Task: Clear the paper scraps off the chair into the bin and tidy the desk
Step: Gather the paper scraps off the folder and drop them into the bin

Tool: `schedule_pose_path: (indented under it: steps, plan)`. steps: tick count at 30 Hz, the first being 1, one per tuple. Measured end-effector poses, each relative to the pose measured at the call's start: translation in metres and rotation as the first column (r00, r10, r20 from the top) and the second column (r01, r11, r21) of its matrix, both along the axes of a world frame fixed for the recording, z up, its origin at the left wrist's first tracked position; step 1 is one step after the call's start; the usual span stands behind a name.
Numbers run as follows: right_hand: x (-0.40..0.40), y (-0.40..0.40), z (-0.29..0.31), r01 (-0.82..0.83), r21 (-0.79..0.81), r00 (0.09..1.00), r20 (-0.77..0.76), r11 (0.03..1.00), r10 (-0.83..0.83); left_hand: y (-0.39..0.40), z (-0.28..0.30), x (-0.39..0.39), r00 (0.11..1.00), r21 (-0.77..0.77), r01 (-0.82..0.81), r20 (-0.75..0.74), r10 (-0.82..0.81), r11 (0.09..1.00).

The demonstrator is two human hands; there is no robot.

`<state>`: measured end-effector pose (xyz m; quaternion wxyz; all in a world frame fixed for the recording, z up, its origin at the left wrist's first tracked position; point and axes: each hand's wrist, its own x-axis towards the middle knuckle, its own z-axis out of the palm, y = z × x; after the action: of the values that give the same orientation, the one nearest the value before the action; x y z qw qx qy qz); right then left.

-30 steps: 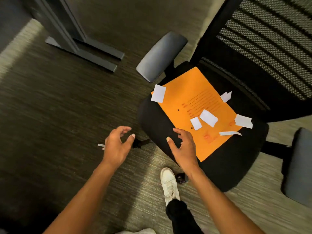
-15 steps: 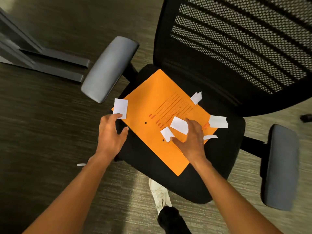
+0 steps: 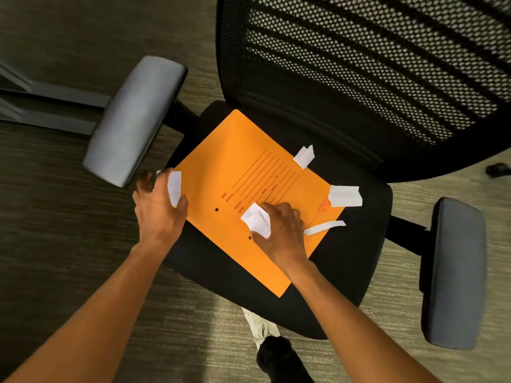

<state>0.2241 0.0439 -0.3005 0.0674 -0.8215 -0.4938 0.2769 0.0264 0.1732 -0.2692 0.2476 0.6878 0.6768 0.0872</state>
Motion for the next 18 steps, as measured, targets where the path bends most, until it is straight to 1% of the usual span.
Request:
schedule_pose_path:
  steps: [4,7,11,14,16,18]
  plan:
    - [-0.006,-0.001,0.002,0.022,0.031,0.995,-0.097,0.999,-0.019,0.006,-0.005,0.002,1.000,0.004,0.013,0.003,-0.013,1.000]
    - [-0.008,-0.003,0.004,0.003,0.026,0.987,-0.159,1.000,0.001,0.008,-0.009,0.002,1.000,0.007,0.005,0.007,-0.006,1.000]
    - [-0.008,-0.014,0.007,0.002,0.052,0.956,-0.294,0.999,0.014,0.010,-0.014,-0.002,0.999,0.011,0.042,-0.025,-0.041,0.999]
    - [0.003,-0.024,0.009,0.120,0.111,0.931,-0.359,0.986,-0.073,0.015,-0.016,-0.008,0.996,0.018,0.066,-0.056,-0.065,0.998]
    - [0.017,-0.031,0.010,0.224,0.118,0.917,-0.361,0.967,-0.169,0.016,-0.016,-0.010,0.997,0.051,0.064,-0.057,-0.061,0.997]
    - [0.036,-0.041,0.012,0.306,0.121,0.908,-0.334,0.944,-0.252,0.017,-0.015,-0.009,0.997,0.110,0.070,-0.022,-0.068,0.991]
